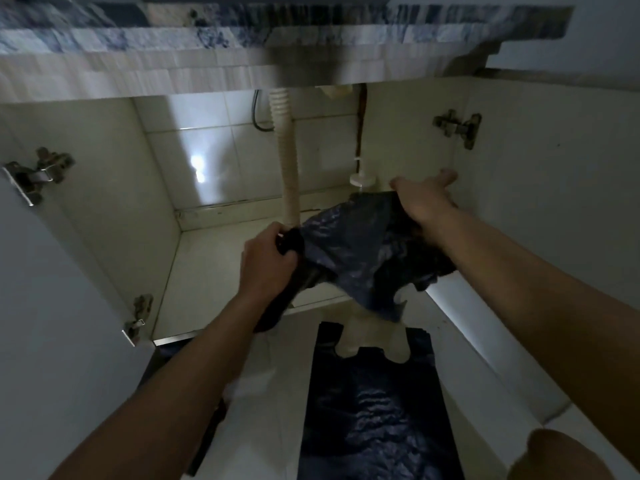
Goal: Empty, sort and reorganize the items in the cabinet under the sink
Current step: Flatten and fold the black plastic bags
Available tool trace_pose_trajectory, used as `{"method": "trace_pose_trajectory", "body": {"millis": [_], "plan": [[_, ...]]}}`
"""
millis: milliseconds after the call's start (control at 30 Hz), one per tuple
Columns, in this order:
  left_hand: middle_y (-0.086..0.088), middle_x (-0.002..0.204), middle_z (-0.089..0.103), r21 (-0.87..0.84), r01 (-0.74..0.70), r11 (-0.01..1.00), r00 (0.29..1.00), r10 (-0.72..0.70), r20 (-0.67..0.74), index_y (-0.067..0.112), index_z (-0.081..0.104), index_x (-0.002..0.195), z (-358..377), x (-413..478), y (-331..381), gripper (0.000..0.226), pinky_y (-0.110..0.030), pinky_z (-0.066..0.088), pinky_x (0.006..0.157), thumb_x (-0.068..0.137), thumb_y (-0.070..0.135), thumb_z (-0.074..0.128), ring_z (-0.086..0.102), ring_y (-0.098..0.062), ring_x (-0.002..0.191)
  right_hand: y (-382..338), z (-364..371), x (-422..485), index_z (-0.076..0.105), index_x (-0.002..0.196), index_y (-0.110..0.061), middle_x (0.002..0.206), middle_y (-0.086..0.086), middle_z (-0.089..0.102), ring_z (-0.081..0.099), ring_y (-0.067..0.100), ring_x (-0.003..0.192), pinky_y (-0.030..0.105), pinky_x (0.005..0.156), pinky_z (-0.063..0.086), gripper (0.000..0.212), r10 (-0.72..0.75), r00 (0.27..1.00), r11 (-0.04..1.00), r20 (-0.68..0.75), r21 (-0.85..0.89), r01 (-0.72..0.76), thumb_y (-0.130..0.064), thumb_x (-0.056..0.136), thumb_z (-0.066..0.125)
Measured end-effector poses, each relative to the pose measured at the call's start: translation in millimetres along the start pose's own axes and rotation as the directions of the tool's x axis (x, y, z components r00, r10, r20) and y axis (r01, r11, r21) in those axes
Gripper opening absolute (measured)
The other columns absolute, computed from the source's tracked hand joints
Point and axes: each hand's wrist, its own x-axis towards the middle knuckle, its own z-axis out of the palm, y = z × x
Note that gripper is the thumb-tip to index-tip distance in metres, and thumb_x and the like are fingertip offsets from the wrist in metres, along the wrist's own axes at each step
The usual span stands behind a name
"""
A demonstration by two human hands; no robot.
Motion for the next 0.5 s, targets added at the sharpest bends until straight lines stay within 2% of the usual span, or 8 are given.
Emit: {"method": "trace_pose_trajectory", "body": {"millis": [67,133,200,233,300,367,433,500], "plan": [[0.002,0.084,0.068,0.040,0.022,0.999,0.999,-0.024,0.037,0.019,0.067,0.094,-6.4,19.1,16.9,0.014,-0.029,0.047,0.066,0.084,0.021,0.058,0.063,-0.018,0.077,14.7,-4.9,-25.3,0.009,0.154,-0.028,0.152,0.005,0.026,0.040,0.028,0.132,0.038,0.103,0.040,0.090,-0.336,0.937,0.934,-0.099,-0.161,0.318,-0.060,0.087,0.061],[0.001,0.077,0.067,0.095,0.013,0.995,0.994,-0.023,0.110,0.020,0.068,0.085,-9.1,36.8,33.3,0.019,-0.031,0.048,0.063,0.083,0.033,0.055,0.066,-0.022,0.078,29.6,-4.2,-52.0,0.019,0.152,-0.031,0.153,-0.003,0.024,0.034,0.016,0.136,0.030,0.106,0.037,0.098,-0.605,0.781,0.768,0.154,-0.146,0.624,-0.064,0.077,0.072],[-0.002,0.084,0.070,0.171,-0.056,0.984,0.986,0.027,0.167,0.022,0.071,0.088,-10.2,50.3,47.0,0.027,-0.034,0.052,0.068,0.079,0.041,0.054,0.068,-0.026,0.086,46.1,6.1,-61.7,0.014,0.153,-0.034,0.159,-0.005,0.017,0.024,0.018,0.144,0.038,0.115,0.031,0.115,-0.631,0.622,0.545,0.463,-0.306,0.781,-0.074,0.065,0.076],[-0.004,0.091,0.071,0.212,-0.086,0.973,0.981,0.046,0.188,0.024,0.073,0.094,-10.5,54.8,53.3,0.028,-0.035,0.053,0.072,0.080,0.040,0.055,0.067,-0.027,0.090,52.6,12.9,-59.5,0.011,0.154,-0.034,0.161,-0.003,0.014,0.020,0.021,0.147,0.044,0.117,0.028,0.120,-0.619,0.591,0.434,0.517,-0.402,0.806,-0.078,0.061,0.073],[-0.004,0.100,0.069,0.274,-0.123,0.954,0.974,0.063,0.217,0.027,0.073,0.103,-11.8,61.7,62.3,0.025,-0.031,0.048,0.070,0.085,0.036,0.059,0.065,-0.028,0.095,58.9,25.0,-55.0,0.020,0.151,-0.029,0.157,0.002,0.024,0.029,0.026,0.142,0.046,0.111,0.034,0.109,-0.640,0.620,0.391,0.454,-0.503,0.771,-0.073,0.066,0.071],[-0.003,0.104,0.068,0.301,-0.153,0.941,0.968,0.081,0.239,0.027,0.072,0.108,-14.7,65.5,65.5,0.025,-0.030,0.044,0.070,0.087,0.033,0.061,0.064,-0.026,0.096,60.9,32.7,-50.3,0.039,0.140,-0.021,0.141,0.007,0.041,0.046,0.027,0.125,0.041,0.093,0.047,0.073,-0.679,0.651,0.443,0.338,-0.519,0.731,-0.051,0.080,0.068],[-0.001,0.105,0.068,0.305,-0.173,0.937,0.952,0.079,0.296,0.030,0.072,0.105,-18.7,69.2,62.0,0.022,-0.032,0.049,0.074,0.085,0.036,0.066,0.063,-0.024,0.096,61.0,32.0,-47.0,0.058,0.120,-0.014,0.119,0.008,0.056,0.056,0.024,0.104,0.031,0.073,0.044,0.035,-0.691,0.672,0.503,0.267,-0.490,0.712,-0.031,0.090,0.062],[0.002,0.102,0.068,0.358,-0.192,0.914,0.921,0.041,0.388,0.037,0.071,0.096,-24.8,70.5,54.4,0.018,-0.036,0.054,0.078,0.079,0.040,0.070,0.064,-0.021,0.095,59.4,22.5,-43.9,0.067,0.105,-0.012,0.097,0.005,0.063,0.059,0.020,0.086,0.026,0.063,0.038,0.016,-0.664,0.705,0.554,0.249,-0.470,0.687,-0.020,0.095,0.059]]}}
